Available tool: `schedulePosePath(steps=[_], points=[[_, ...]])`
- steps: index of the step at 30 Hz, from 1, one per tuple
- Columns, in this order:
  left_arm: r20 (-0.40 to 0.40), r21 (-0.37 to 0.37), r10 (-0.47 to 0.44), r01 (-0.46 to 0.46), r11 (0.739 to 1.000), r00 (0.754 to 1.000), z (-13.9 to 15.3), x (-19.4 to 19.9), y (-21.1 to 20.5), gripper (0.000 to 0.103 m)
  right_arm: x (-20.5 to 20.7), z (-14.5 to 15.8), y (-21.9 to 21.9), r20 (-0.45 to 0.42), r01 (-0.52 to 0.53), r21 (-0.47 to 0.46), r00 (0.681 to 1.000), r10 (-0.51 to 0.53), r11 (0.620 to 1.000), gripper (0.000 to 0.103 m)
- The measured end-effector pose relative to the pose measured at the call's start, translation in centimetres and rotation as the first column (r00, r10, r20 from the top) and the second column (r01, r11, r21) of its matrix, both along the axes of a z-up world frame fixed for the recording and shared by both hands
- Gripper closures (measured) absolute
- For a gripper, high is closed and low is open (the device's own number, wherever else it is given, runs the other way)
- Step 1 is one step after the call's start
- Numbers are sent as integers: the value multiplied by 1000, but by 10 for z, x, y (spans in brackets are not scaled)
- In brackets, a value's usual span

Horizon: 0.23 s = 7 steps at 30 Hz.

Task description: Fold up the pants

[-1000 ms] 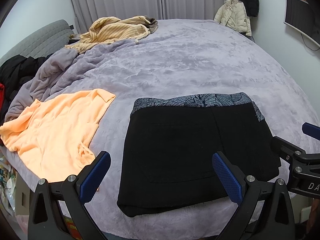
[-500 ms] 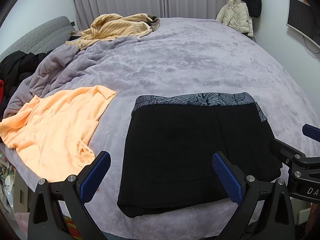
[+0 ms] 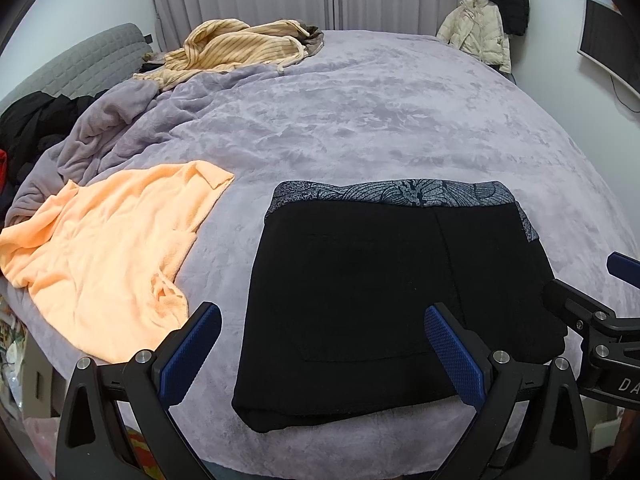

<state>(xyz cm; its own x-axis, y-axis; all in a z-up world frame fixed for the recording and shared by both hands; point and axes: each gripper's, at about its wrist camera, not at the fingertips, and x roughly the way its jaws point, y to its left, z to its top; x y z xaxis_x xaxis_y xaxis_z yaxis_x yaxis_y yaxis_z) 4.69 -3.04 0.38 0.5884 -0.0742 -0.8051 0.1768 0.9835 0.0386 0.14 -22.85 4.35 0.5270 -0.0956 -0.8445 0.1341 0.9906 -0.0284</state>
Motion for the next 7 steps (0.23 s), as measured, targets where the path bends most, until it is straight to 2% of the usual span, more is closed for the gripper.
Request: schedulePosePath(steps=[7], points=[[33,-5,-5,5,1000,999,3,-2,1,1,-1,-2,-1,0,4,-2,1000,-4,1000,0]])
